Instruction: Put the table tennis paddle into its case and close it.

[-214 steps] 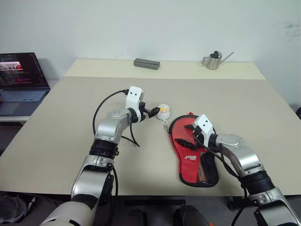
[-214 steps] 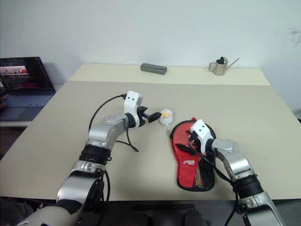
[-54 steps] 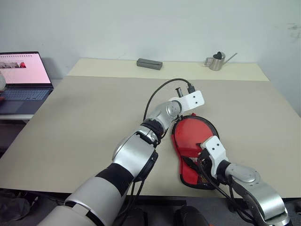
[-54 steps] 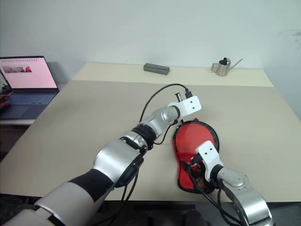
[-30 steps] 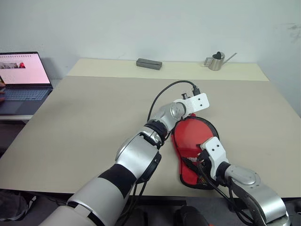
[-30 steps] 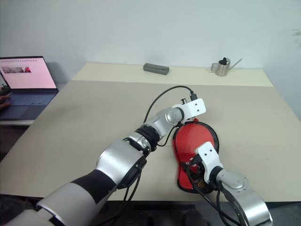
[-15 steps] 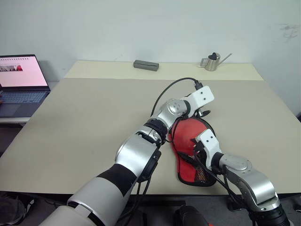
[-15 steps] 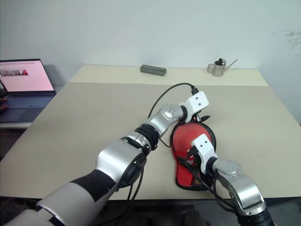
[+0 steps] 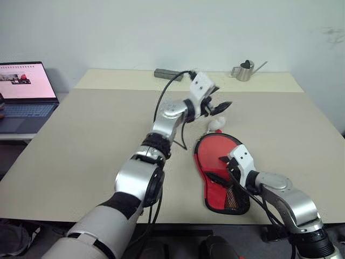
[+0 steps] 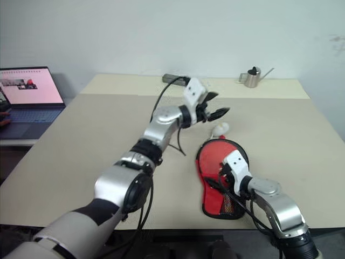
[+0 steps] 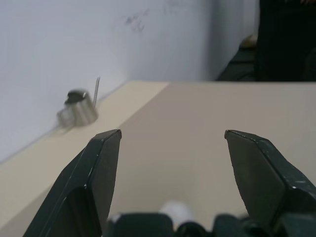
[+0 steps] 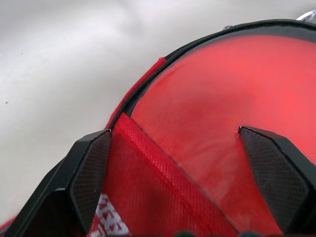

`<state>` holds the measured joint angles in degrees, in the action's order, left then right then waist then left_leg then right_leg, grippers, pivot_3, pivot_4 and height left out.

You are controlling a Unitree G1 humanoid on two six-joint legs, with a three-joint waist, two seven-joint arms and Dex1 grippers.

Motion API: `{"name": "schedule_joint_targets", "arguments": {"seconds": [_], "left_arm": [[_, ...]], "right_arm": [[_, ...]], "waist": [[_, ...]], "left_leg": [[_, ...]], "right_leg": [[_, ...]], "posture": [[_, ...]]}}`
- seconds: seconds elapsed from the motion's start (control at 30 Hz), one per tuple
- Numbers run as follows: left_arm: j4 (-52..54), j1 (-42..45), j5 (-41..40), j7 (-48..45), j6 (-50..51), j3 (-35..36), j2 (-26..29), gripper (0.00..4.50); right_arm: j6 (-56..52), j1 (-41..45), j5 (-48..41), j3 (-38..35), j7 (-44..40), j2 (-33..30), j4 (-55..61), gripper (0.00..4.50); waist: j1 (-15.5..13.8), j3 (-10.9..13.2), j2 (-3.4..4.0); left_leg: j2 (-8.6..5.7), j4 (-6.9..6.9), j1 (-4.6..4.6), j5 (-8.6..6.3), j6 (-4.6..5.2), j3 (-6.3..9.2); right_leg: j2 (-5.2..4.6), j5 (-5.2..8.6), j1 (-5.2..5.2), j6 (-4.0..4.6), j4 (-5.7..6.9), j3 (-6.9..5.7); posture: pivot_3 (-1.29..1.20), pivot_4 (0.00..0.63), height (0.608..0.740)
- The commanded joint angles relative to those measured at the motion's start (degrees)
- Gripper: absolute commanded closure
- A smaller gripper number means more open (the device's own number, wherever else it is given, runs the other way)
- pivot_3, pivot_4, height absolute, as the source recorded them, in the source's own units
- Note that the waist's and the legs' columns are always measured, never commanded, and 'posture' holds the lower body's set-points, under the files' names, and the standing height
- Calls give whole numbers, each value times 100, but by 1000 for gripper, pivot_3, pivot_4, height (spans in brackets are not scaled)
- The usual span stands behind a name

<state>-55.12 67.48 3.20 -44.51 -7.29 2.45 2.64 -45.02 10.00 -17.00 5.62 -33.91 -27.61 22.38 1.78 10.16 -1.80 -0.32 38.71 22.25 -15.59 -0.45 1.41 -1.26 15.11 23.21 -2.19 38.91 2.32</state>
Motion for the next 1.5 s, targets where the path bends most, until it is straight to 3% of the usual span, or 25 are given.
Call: {"name": "schedule_joint_targets", "arguments": {"seconds": [0.03,0.27,0.5,0.63,0.8,1.13,1.27,1.5], "left_arm": [[2412,-806,-305,-184,1319,-75,521,861],[5488,-2330,-1174,-1244,3807,-531,1740,861],[6162,-2701,-1766,-1463,4601,-715,2214,861],[5971,-2571,-1742,-1228,4420,-1004,1978,861],[5556,-2505,-1594,-1071,4094,-1472,1540,861],[3293,-1904,-872,-876,2664,-2235,592,861],[2887,-1812,-699,-844,2414,-2323,363,22],[2686,-1998,-470,-742,2268,-2458,161,22]], "right_arm": [[-288,-247,-245,-308,-260,-417,283,0],[-232,-333,-607,-1019,-608,-1094,620,0],[-608,-197,-1602,-1985,-986,-1470,898,0],[-1068,-63,-2182,-2507,-1050,-1778,954,0],[-1046,-118,-2220,-2835,-968,-2107,796,0],[-1056,-26,-2379,-3395,-927,-2556,494,0],[-1089,-115,-2430,-3475,-949,-2649,562,0],[-1020,-51,-2466,-3470,-1003,-2863,463,0]], "waist": [[-1,0,2],[-27,0,3],[-25,1,3],[-30,1,3],[-47,2,2],[-43,3,0],[-40,3,0],[-45,3,0]], "left_leg": [[0,1,8,0,0,5],[2,1,24,-5,-2,23],[2,4,21,-5,-1,26],[1,5,22,-5,-1,24],[0,5,25,-5,0,23],[-2,5,23,-6,3,11],[0,3,26,-9,7,10],[0,4,29,-11,10,10]], "right_leg": [[0,-1,3,1,-3,-4],[-6,2,9,5,-9,-2],[-5,3,5,5,-5,-7],[-6,3,5,5,-6,-5],[-7,3,4,5,-10,-1],[-4,3,5,5,-11,-1],[-3,4,5,4,-17,-1],[-4,4,6,3,-21,0]], "posture": [[0,150,740],[0,150,740],[0,150,740],[0,150,740],[0,150,740],[0,150,740],[0,150,740],[0,150,740]]}}
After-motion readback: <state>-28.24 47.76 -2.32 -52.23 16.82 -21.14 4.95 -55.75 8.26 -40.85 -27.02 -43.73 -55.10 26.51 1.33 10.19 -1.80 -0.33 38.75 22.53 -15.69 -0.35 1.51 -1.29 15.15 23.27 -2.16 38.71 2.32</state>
